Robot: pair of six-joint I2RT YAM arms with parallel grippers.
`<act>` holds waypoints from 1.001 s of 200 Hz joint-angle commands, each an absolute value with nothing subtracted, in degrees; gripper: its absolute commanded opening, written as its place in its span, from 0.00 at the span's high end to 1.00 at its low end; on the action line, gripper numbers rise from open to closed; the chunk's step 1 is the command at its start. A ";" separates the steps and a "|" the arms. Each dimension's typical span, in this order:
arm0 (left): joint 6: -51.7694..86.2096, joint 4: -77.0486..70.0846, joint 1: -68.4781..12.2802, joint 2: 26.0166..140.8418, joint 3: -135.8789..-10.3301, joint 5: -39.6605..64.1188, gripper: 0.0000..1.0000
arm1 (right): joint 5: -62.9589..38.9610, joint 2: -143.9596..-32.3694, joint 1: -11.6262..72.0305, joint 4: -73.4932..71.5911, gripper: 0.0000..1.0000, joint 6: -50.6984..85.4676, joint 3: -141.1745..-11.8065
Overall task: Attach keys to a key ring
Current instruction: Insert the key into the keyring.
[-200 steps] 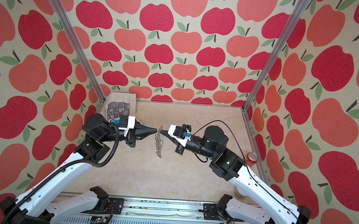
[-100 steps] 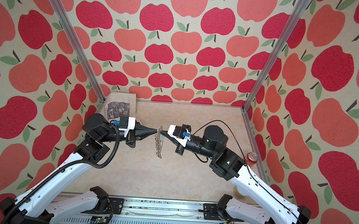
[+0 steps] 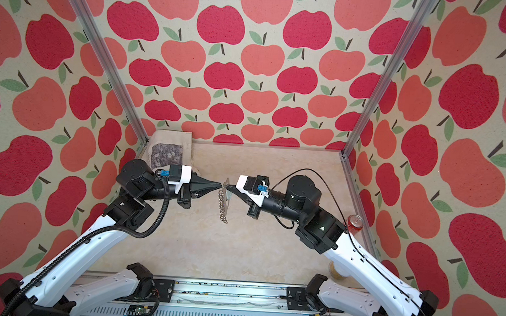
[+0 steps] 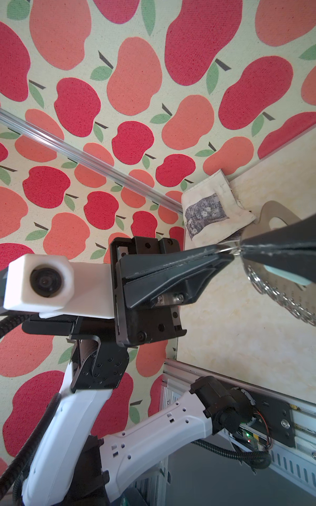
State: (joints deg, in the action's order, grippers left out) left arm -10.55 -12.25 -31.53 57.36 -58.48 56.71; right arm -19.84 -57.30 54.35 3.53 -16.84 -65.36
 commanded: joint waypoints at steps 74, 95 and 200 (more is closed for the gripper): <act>-12.31 -8.68 -32.52 57.57 -61.00 56.61 1.00 | -22.42 -57.41 54.32 1.97 1.00 -15.21 -67.48; -12.39 -7.89 -32.56 57.65 -61.19 56.61 1.00 | -22.57 -57.48 54.23 2.00 1.00 -15.16 -67.57; -11.46 -6.31 -32.54 58.18 -61.96 56.98 1.00 | -22.33 -57.74 54.92 2.54 1.00 -16.23 -67.76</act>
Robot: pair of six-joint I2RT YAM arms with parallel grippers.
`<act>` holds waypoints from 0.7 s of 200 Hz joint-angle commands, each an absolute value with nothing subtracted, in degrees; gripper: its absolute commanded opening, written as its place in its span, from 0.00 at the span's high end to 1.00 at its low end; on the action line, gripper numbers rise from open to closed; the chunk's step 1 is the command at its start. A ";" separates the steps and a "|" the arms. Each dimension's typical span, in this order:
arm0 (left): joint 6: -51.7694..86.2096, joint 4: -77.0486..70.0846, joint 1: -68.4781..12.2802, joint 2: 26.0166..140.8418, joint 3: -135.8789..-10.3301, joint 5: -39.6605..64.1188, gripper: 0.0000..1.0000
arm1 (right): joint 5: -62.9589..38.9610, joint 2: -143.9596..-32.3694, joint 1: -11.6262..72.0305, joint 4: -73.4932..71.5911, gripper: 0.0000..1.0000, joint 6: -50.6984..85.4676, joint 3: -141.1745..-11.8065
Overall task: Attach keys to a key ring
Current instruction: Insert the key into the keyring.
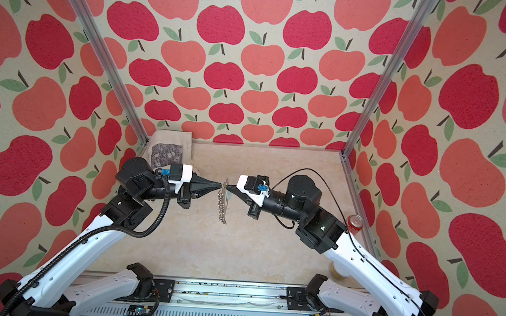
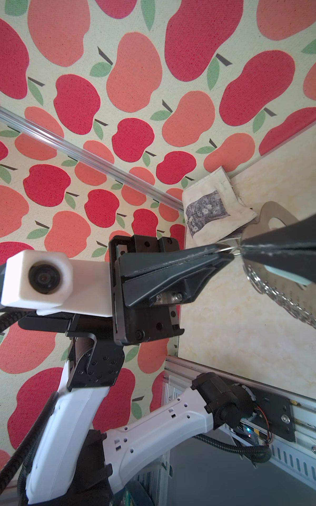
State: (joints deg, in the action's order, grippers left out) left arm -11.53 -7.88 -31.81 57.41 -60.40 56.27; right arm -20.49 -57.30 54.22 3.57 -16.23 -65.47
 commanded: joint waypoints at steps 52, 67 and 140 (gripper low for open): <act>-10.03 -6.06 -32.26 58.88 -62.75 56.86 1.00 | -19.76 -57.69 57.27 4.74 1.00 -19.62 -68.10; -9.85 -5.74 -32.28 59.05 -62.95 56.65 1.00 | -19.16 -57.55 57.79 4.94 1.00 -20.27 -68.14; -9.28 -4.94 -31.96 59.42 -63.86 54.90 1.00 | -15.66 -57.84 60.44 7.59 1.00 -23.97 -68.42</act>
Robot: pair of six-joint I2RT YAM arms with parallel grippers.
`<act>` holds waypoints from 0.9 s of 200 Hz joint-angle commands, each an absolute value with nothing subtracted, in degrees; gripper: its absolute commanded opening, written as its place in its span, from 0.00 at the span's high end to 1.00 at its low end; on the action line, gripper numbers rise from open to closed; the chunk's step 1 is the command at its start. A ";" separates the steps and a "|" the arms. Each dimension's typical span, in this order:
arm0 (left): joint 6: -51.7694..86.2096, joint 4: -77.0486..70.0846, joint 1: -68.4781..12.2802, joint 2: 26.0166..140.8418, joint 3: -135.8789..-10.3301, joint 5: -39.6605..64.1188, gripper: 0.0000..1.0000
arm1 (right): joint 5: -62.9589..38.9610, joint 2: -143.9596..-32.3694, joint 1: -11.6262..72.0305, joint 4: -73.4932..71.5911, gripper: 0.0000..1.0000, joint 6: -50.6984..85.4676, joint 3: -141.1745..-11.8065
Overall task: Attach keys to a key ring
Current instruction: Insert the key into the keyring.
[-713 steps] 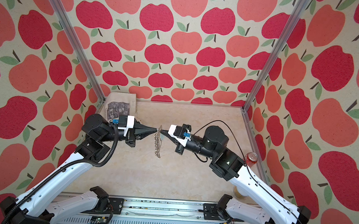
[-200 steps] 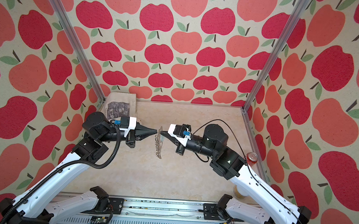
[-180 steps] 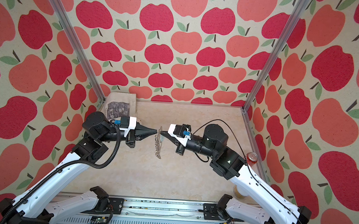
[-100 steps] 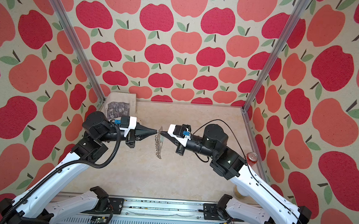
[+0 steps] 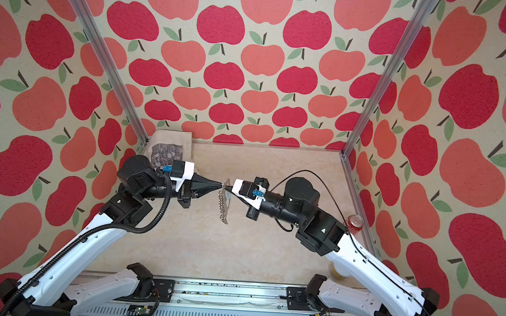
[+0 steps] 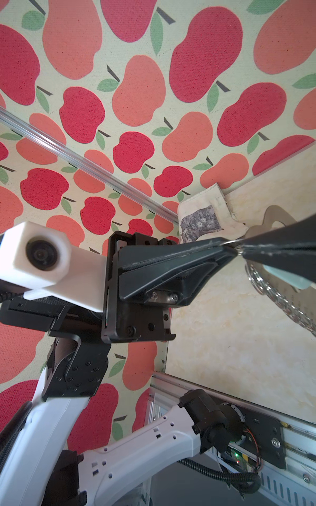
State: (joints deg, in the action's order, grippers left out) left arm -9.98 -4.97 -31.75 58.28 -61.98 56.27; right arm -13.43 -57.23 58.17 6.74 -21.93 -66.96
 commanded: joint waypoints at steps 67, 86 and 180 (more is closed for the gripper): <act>-5.49 -8.34 -30.06 59.26 -63.34 54.83 1.00 | -13.76 -57.22 61.78 9.31 1.00 -25.48 -68.29; -4.50 -9.13 -29.50 59.24 -63.20 54.84 1.00 | -13.42 -56.95 62.05 9.82 1.00 -25.71 -68.21; -2.22 -12.02 -28.56 59.06 -62.99 54.58 1.00 | -11.69 -56.00 62.69 10.90 1.00 -26.17 -67.28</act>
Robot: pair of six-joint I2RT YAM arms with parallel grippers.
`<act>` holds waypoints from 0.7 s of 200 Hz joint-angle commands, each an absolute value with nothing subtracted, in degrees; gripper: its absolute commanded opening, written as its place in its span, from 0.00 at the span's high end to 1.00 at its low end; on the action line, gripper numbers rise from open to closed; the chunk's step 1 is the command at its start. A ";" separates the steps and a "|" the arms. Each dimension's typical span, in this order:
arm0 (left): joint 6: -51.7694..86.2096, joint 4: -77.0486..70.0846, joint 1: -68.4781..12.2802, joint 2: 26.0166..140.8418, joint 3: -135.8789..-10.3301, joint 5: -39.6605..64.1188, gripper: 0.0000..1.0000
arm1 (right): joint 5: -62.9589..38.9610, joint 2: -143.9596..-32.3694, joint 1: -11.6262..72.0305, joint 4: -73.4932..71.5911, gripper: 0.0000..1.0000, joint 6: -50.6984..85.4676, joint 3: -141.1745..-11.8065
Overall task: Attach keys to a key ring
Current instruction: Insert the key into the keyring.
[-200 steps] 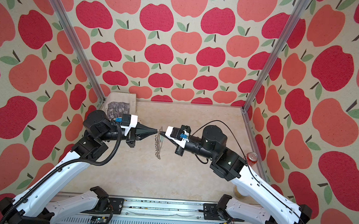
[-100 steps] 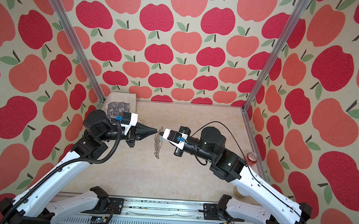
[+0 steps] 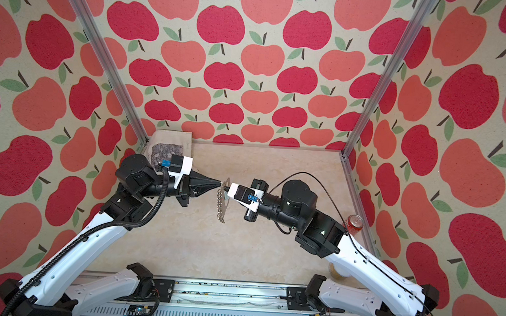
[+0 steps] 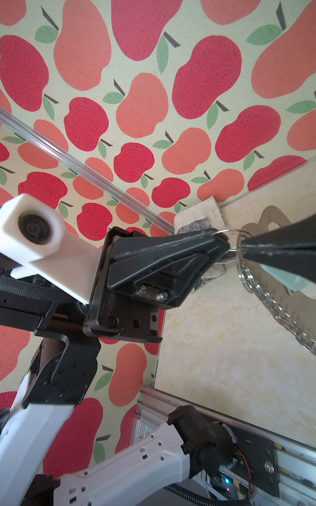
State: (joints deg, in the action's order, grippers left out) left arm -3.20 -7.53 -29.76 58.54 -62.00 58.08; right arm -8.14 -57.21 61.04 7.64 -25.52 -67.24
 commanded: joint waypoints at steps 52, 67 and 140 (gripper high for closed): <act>-1.12 -14.18 -28.31 58.82 -62.35 54.27 1.00 | -11.35 -55.73 62.83 11.07 1.00 -25.71 -66.56; -0.76 -14.92 -28.26 58.71 -62.14 54.04 1.00 | -11.33 -55.46 62.79 11.05 1.00 -25.19 -66.12; 0.57 -18.57 -28.30 58.72 -61.63 53.48 1.00 | -11.56 -55.11 62.88 9.59 1.00 -23.26 -64.00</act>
State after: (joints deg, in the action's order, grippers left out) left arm -0.67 -11.16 -29.65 58.57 -61.47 58.52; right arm -7.49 -56.03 61.14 6.39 -25.19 -65.89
